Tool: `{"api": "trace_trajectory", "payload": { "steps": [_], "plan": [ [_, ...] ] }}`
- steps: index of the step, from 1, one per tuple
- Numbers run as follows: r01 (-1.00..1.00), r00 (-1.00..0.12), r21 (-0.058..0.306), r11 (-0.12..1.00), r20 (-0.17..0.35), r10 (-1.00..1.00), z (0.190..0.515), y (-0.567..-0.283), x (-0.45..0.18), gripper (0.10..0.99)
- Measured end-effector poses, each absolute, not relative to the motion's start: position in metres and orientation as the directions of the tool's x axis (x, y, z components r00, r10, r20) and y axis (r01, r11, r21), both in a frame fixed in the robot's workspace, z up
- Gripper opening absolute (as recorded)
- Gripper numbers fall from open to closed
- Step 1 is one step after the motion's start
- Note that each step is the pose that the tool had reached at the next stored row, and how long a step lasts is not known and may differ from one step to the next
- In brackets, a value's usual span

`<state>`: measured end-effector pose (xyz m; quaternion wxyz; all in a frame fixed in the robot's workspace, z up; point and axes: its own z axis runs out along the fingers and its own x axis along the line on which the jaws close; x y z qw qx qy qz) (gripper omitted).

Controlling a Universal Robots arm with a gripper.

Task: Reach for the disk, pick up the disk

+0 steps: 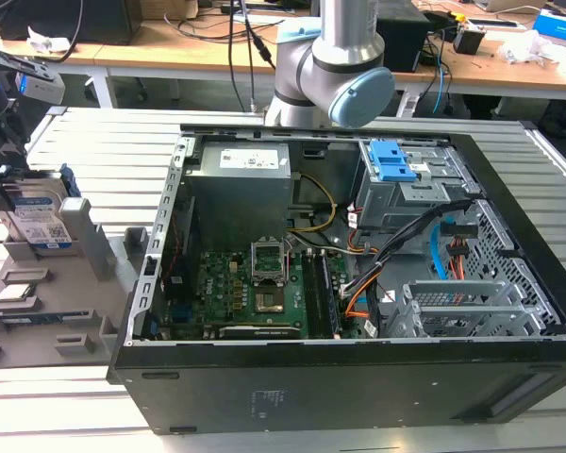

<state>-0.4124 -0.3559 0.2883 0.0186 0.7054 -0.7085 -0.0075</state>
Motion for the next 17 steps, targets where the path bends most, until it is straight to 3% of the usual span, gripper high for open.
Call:
{"api": "trace_trajectory", "payload": {
  "steps": [1, 3, 6, 8, 17],
  "plan": [
    [-0.999, -0.004, 0.037, 0.005, 0.016, -1.000, 0.2883, -0.3559, -0.4124, 0.647],
    [-0.999, -0.004, 0.037, 0.005, 0.016, -1.000, 0.2882, -0.3559, -0.4124, 0.518],
    [-0.999, -0.004, 0.037, 0.005, 0.016, -1.000, 0.2882, -0.3559, -0.4124, 0.459],
    [-0.999, -0.004, 0.037, 0.005, 0.016, -1.000, 0.2882, -0.3559, -0.4124, 0.365],
    [-0.999, -0.004, 0.037, 0.005, 0.016, -1.000, 0.2882, -0.3559, -0.4124, 0.365]
  ]
}}
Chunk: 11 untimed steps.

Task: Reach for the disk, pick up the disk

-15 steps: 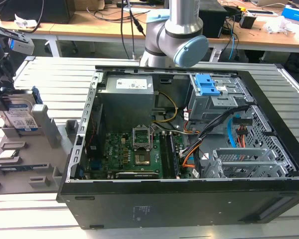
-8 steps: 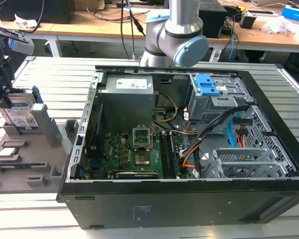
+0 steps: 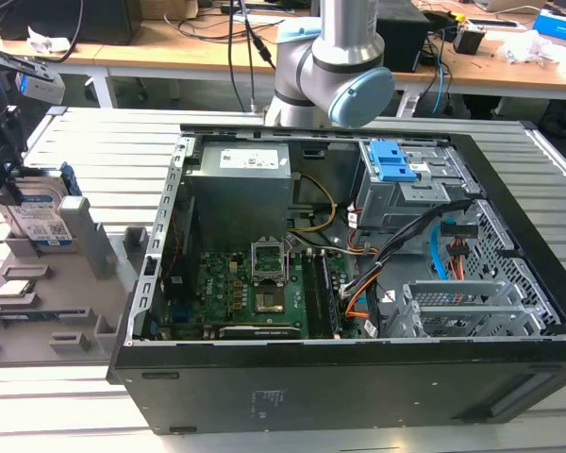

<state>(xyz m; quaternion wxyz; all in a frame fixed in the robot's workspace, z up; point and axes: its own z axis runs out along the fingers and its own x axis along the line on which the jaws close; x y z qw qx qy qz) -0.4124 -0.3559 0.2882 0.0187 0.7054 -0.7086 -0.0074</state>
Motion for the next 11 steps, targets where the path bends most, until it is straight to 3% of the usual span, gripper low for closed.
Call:
{"api": "trace_trajectory", "payload": {
  "steps": [11],
  "plan": [
    [-0.999, -0.004, 0.037, 0.005, 0.016, -1.000, 0.2942, -0.3558, -0.4124, 0.365]
  ]
}}
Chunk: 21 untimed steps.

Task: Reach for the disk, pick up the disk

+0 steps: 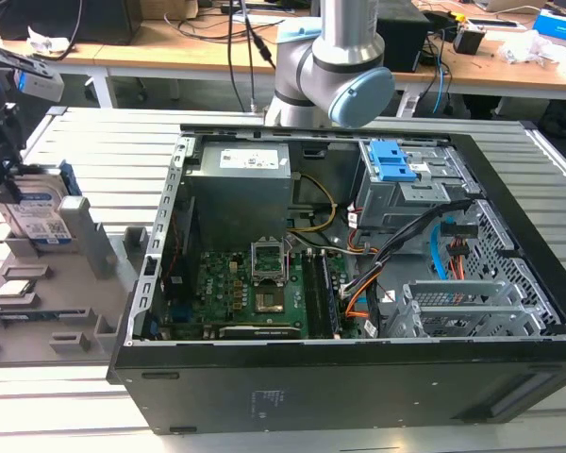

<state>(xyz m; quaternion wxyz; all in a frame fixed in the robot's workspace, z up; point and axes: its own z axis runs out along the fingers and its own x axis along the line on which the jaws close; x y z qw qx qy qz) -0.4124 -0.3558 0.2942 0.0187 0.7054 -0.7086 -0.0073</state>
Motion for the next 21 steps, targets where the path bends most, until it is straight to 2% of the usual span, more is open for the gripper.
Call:
{"api": "trace_trajectory", "payload": {
  "steps": [21],
  "plan": [
    [-0.999, -0.004, 0.037, 0.005, 0.016, -1.000, 0.321, -0.355, -0.412, 0.365]
  ]
}}
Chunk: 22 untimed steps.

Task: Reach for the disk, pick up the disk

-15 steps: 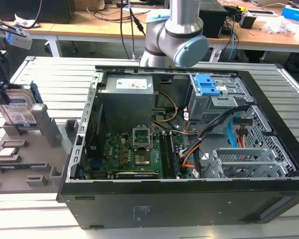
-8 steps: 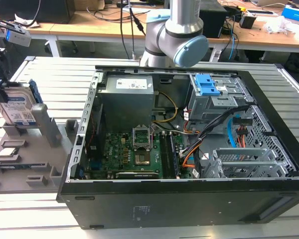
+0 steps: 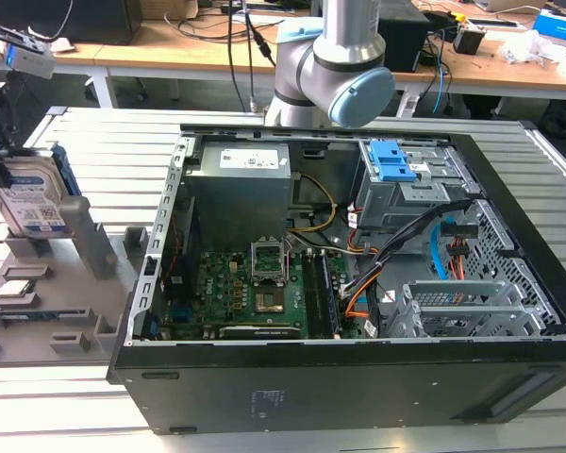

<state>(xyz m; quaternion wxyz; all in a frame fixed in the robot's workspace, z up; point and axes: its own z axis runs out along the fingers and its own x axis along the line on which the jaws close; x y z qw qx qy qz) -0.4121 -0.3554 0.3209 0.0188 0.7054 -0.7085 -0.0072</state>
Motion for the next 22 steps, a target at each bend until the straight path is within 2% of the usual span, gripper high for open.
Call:
{"api": "trace_trajectory", "payload": {
  "steps": [22],
  "plan": [
    [-0.999, -0.004, 0.037, 0.005, 0.016, -1.000, 0.354, -0.355, -0.410, 0.365]
  ]
}}
